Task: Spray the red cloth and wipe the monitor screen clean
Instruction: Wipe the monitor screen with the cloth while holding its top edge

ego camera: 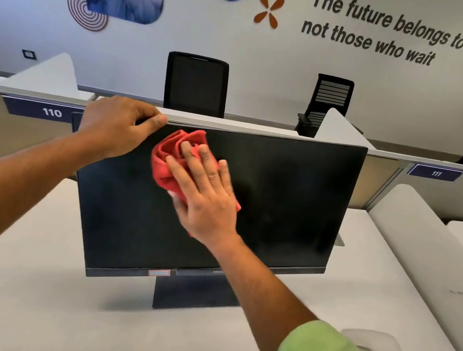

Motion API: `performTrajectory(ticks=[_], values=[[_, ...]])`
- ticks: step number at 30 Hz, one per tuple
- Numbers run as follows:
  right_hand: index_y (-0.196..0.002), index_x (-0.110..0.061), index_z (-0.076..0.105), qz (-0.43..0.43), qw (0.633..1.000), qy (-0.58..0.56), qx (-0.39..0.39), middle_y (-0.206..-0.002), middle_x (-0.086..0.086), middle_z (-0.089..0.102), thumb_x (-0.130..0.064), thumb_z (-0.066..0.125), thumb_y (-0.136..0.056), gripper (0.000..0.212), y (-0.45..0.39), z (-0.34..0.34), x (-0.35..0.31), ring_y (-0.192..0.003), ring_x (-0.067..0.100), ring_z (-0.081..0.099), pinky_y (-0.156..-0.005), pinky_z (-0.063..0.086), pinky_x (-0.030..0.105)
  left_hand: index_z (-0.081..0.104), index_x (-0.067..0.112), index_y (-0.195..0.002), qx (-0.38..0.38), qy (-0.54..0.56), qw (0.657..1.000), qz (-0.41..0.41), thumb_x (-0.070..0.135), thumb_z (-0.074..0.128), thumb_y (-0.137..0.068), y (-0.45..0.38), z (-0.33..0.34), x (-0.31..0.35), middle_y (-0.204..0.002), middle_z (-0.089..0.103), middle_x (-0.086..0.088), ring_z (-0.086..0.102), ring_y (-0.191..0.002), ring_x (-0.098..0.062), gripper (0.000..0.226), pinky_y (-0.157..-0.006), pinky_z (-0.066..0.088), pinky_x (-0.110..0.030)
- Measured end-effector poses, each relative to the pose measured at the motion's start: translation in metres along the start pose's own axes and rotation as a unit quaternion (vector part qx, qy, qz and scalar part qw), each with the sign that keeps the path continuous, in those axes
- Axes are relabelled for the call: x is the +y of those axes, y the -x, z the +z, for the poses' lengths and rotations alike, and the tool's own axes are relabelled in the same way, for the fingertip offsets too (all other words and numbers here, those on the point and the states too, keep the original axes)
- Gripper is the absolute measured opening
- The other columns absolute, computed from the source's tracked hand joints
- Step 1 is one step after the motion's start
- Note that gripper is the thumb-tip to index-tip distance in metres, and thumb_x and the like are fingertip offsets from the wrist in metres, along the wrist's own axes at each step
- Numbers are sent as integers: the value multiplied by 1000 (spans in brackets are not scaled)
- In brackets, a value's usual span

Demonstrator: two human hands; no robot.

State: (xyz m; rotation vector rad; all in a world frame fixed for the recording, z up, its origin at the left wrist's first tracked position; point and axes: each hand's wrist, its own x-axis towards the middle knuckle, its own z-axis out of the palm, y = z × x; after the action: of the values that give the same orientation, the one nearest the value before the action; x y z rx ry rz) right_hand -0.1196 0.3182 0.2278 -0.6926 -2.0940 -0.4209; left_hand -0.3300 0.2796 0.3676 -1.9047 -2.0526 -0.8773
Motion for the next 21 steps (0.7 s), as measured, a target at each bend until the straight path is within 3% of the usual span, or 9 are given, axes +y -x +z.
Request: performTrajectory(ticks=[6, 9, 13, 16, 21], values=[[-166, -26, 31, 205, 973, 64, 84, -177, 2, 20, -46, 44, -109, 62, 27, -43, 96, -165, 30, 15, -132, 10, 56, 77, 30, -115, 3, 8, 1000, 11, 56, 46, -102, -4, 3, -4, -90, 76, -4, 54, -77, -22, 43, -63, 37, -35], [-165, -18, 34, 336, 932, 60, 121, -175, 10, 25, -38, 47, -109, 61, 44, -65, 143, -164, 34, 17, -132, 13, 58, 78, 29, -115, 8, 14, 1000, 12, 56, 47, -101, -4, 4, -5, -90, 76, -4, 54, -76, -22, 44, -65, 36, -36], [-168, -17, 27, 470, 868, 22, 156, -177, 9, 18, -36, 42, -113, 60, 55, -79, 166, -164, 36, 13, -131, 18, 62, 78, 30, -114, 18, 4, 1000, 17, 56, 47, -101, -6, 6, -1, -87, 76, -5, 53, -75, -22, 42, -65, 37, -36], [-168, -17, 26, 486, 855, 0, 181, -177, 11, 17, -34, 42, -111, 61, 48, -61, 136, -164, 38, 10, -132, 15, 59, 78, 29, -113, 21, 2, 1000, 19, 55, 47, -102, -7, 7, -1, -80, 72, -2, 53, -73, -23, 42, -61, 33, -32], [-163, -15, 38, 338, 933, 2, 126, -176, 10, 18, -34, 47, -109, 58, 61, -7, 33, -164, 37, 11, -131, 17, 56, 78, 27, -112, 18, 9, 1000, 5, 56, 48, -102, -4, 5, 1, -87, 75, -4, 54, -75, -22, 43, -66, 36, -36]])
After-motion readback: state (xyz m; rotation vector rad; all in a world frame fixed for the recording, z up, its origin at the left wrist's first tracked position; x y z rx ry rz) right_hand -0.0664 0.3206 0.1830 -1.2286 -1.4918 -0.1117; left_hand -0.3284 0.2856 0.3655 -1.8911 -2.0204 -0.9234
